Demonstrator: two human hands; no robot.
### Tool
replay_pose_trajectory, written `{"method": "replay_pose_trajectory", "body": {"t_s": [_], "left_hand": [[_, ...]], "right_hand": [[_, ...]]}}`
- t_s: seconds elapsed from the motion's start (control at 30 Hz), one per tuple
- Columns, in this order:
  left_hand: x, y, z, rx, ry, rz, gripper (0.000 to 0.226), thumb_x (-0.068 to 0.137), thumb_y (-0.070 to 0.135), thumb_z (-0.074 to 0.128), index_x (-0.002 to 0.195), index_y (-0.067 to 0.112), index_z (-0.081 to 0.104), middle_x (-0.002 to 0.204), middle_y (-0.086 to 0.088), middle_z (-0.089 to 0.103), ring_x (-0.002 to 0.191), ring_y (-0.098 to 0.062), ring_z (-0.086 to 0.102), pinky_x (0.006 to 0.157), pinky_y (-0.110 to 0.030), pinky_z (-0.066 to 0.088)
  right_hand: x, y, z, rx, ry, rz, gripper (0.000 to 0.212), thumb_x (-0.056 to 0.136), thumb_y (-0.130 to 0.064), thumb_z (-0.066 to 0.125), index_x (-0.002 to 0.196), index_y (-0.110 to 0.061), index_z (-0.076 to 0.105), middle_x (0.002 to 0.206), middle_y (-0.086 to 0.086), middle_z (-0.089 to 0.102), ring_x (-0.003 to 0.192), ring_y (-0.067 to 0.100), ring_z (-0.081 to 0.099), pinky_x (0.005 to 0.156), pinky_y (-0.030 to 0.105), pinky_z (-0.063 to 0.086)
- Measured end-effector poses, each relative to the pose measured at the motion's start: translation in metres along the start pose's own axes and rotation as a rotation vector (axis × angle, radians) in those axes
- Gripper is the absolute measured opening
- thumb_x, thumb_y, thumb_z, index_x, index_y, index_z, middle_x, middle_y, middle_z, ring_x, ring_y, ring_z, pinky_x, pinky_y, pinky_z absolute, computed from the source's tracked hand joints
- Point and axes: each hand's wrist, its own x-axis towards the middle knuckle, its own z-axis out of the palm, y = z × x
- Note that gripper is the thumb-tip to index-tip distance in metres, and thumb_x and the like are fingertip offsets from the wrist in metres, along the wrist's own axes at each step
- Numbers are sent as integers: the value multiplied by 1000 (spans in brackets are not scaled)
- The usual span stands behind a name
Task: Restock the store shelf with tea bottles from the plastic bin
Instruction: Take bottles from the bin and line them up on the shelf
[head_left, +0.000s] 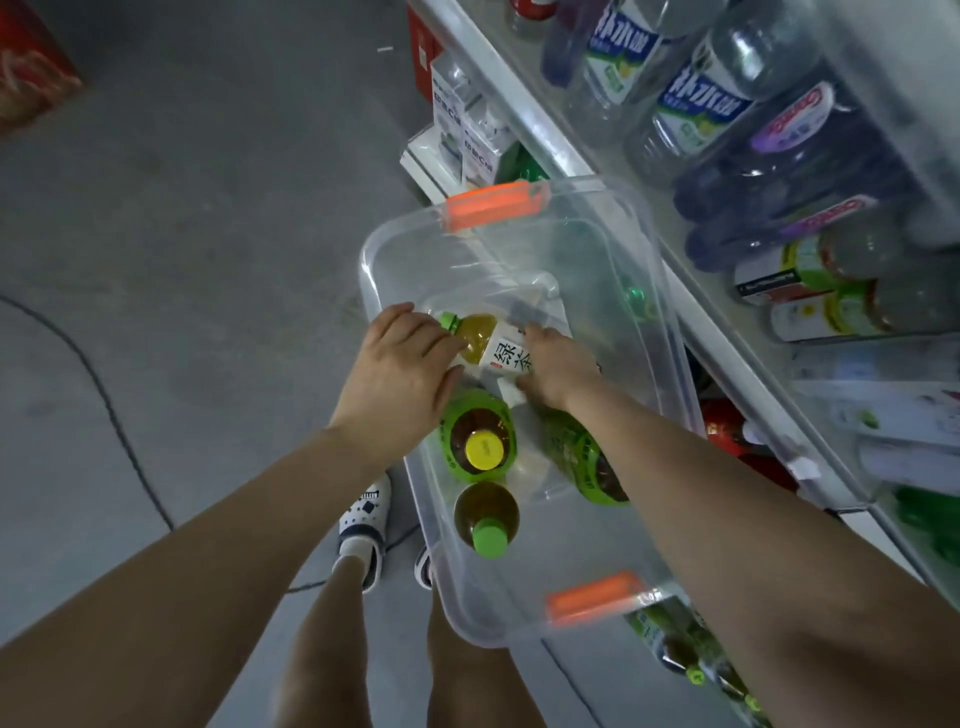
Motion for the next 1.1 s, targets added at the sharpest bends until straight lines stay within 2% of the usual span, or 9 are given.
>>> {"method": "replay_pose_trajectory", "body": {"t_s": [0.2,0.3,0.37,0.47,0.57,0.73,0.87,0.93,1.1], "left_hand": [[11,12,-18,-119,-109,-113,41,93,40,50,107,9,72,101,-8,72,96,-30,66,102,-44,39],[26,38,-47,-479,-225,-309,60,87,61,50,121,14,65,114,-4,70,106,-22,61,95,-34,46],[35,51,-59,-773,-299,-505,64,80,66,60,125,21,57,115,7,67,104,-9,61,91,-28,47],[40,63,-70,-986,-272,-671,75,69,69,70,124,21,53,114,5,69,104,-14,66,94,-39,52],[37,70,-83,-975,-234,-633,63,76,53,75,123,19,53,115,4,67,107,-15,64,93,-34,51],[31,57,-99,-1103,-161,-743,67,61,64,78,114,28,56,111,6,70,104,-15,67,95,-45,52],[28,42,-107,-1207,-117,-802,60,64,57,80,112,29,61,110,6,72,105,-16,68,96,-49,52],[28,39,-112,-1222,-108,-786,49,70,46,78,111,27,61,109,5,72,104,-16,69,96,-48,53],[31,23,-118,-1189,-105,-738,62,69,47,78,120,19,59,114,1,71,106,-17,68,96,-49,52]], "right_hand": [[-58,-5,-50,297,163,66,60,83,-36,73,132,-17,45,126,8,59,114,31,57,92,42,49],[-102,-17,-69,463,256,41,57,81,-42,73,127,-21,48,119,1,64,106,23,60,85,39,51],[-129,-31,-75,559,308,21,54,82,-41,73,126,-22,49,111,-4,65,97,16,60,75,28,49],[-155,-52,-69,652,364,15,63,81,-41,74,132,-16,47,116,-1,64,102,15,60,78,27,46],[-175,-58,-59,768,381,50,74,79,-37,77,140,-19,40,128,2,59,116,17,56,97,33,46],[-220,-61,-2,970,490,191,53,67,-24,65,117,-21,47,113,-1,55,105,18,57,93,37,48],[-232,-78,49,848,257,297,69,73,-29,81,131,-14,46,127,9,49,117,23,53,98,30,41],[-223,-85,57,841,241,331,69,76,-31,80,133,-15,46,129,9,49,117,24,53,99,30,42],[-202,-79,57,1005,329,424,45,88,-28,70,127,-19,51,121,8,60,109,26,58,93,31,44]]}}
